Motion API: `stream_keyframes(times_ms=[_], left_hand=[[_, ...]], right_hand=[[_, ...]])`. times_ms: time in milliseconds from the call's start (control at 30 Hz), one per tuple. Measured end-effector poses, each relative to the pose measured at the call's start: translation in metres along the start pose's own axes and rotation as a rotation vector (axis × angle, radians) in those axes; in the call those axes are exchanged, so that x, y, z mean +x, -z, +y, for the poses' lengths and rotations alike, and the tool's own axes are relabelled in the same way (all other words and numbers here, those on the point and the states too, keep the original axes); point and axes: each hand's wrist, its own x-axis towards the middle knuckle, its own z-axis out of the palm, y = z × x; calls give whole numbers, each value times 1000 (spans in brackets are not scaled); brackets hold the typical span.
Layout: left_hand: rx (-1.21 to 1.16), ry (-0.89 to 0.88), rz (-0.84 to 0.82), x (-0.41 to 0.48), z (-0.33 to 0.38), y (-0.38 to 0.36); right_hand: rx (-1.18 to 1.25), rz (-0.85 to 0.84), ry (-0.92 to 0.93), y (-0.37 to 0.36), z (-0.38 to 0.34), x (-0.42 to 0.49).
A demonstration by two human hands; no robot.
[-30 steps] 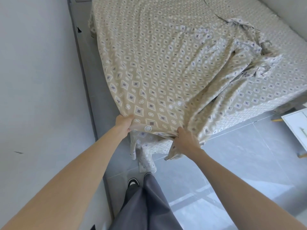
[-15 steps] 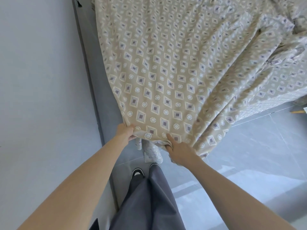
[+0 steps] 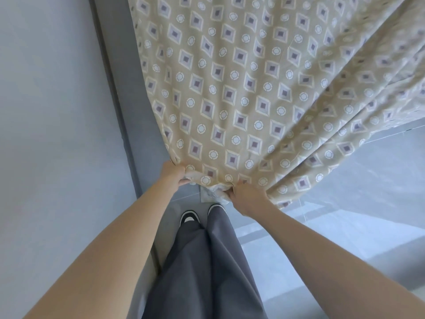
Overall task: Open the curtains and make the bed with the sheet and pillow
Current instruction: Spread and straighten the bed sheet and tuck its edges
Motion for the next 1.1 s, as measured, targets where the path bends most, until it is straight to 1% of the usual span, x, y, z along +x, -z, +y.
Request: stream_keyframes(times_ms=[200, 267, 333, 400, 467, 533, 600, 700, 733, 800, 900, 1000, 1100], left_hand=[[-22, 20, -16, 23, -6, -9], [-90, 20, -19, 26, -7, -7], [-158, 29, -24, 20, -8, -2], [-255, 26, -56, 10, -4, 0], [-403, 21, -84, -9, 5, 1], [-469, 12, -86, -23, 15, 0], [-472, 9, -112, -46, 26, 1], [-505, 26, -150, -79, 44, 4], [-504, 39, -156, -88, 49, 5], [-519, 39, -155, -104, 59, 8], [-520, 4, -118, -126, 69, 14], [-452, -35, -95, -142, 77, 19], [-286, -72, -71, -150, 80, 23]], right_hand=[[92, -13, -1, 0, -2, 19], [135, 8, -4, 5, -2, 12], [229, 38, 10, 8, 0, 2], [300, 11, 15, 15, 2, -12], [163, -12, 46, 25, 3, -27], [26, 66, -11, 28, 6, -36], [13, 176, -111, 34, 8, -48], [204, 372, -206, 49, 23, -70], [236, 445, -229, 53, 30, -75], [275, 535, -318, 65, 48, -81], [454, 565, -423, 91, 73, -87], [640, 559, -440, 114, 85, -96], [639, 463, -438, 121, 82, -108]])
